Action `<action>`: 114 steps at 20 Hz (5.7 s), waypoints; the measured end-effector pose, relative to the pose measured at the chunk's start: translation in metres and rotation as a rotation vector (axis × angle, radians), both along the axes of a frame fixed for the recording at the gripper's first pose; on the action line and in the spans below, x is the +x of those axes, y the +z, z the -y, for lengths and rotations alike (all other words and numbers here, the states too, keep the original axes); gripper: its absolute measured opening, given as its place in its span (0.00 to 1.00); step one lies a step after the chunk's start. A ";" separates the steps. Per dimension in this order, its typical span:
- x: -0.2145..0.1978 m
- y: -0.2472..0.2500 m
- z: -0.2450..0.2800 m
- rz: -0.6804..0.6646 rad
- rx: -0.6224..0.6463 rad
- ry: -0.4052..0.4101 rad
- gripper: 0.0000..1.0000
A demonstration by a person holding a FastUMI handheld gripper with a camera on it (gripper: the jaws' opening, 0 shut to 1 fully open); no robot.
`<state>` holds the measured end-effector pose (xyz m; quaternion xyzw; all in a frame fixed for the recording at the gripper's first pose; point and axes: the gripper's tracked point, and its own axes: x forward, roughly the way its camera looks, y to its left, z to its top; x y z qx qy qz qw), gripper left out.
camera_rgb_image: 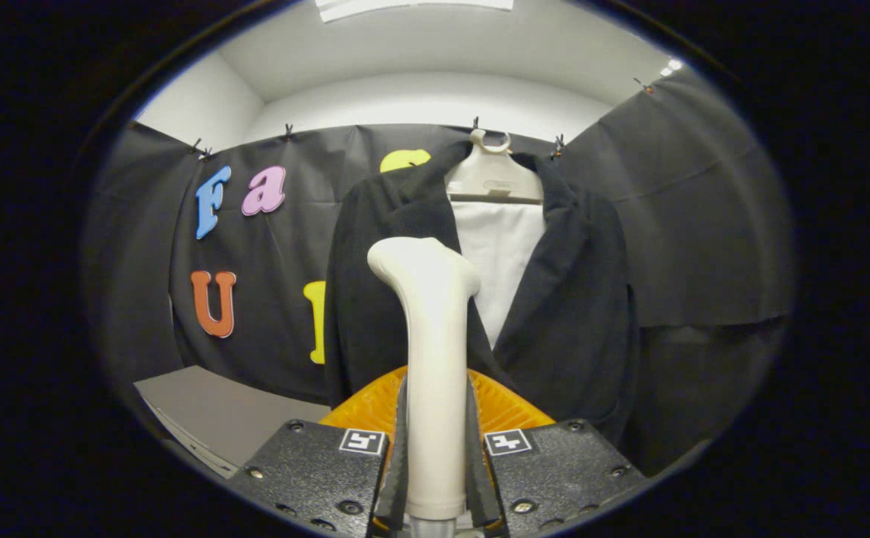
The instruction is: Iron the clothes twice with a garment steamer, once on the left side and once on the right side.
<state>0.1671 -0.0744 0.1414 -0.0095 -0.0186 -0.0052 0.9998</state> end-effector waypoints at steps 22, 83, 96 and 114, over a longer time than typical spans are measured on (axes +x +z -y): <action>-0.037 -0.210 0.015 -0.340 -0.013 -0.070 0.35; 0.008 -0.009 0.174 0.007 0.052 -0.172 0.35; -0.010 -0.100 0.147 -0.171 0.023 -0.194 0.35; -0.054 -0.271 0.136 -0.465 0.029 -0.269 0.35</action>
